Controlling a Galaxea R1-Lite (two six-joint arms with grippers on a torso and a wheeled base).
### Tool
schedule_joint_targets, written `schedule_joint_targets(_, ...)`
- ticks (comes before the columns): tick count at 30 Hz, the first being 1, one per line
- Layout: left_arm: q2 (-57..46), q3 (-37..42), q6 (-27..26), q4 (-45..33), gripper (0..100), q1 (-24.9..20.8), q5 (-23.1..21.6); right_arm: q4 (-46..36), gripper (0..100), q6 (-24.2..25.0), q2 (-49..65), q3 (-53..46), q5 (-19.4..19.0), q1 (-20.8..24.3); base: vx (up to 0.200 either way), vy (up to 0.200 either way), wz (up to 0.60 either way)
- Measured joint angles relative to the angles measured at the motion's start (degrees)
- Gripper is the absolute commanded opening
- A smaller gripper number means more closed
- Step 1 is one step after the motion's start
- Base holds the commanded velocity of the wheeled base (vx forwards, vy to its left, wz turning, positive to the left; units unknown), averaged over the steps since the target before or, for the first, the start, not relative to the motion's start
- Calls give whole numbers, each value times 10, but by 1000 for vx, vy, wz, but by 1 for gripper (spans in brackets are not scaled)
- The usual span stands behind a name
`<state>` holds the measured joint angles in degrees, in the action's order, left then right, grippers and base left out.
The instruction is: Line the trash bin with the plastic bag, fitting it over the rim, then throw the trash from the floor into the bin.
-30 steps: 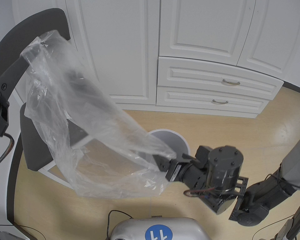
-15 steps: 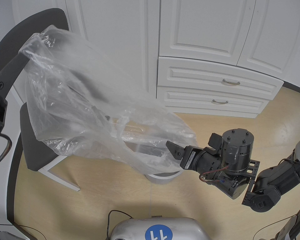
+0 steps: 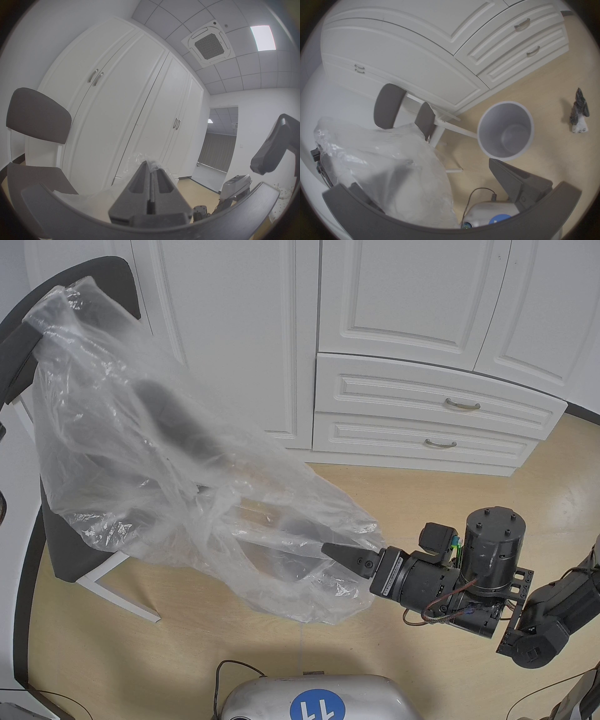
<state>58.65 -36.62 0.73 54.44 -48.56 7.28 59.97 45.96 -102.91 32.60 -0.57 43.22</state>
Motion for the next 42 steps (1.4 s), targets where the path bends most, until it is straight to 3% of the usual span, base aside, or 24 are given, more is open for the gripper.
schedule_joint_targets(5,0,-6,10,3,0,0,0,158,100,1,-33,-32,-2,2,0,0,0)
schedule_joint_targets(11,2,-12,18,4,0,0,0,284,100,0,-78,-79,-2,17,0,0,0)
schedule_joint_targets(18,5,-14,23,5,0,0,0,290,100,-16,-115,-110,-2,49,0,0,0)
schedule_joint_targets(42,10,-11,22,4,0,-4,0,290,100,-35,-127,-107,6,67,0,0,0)
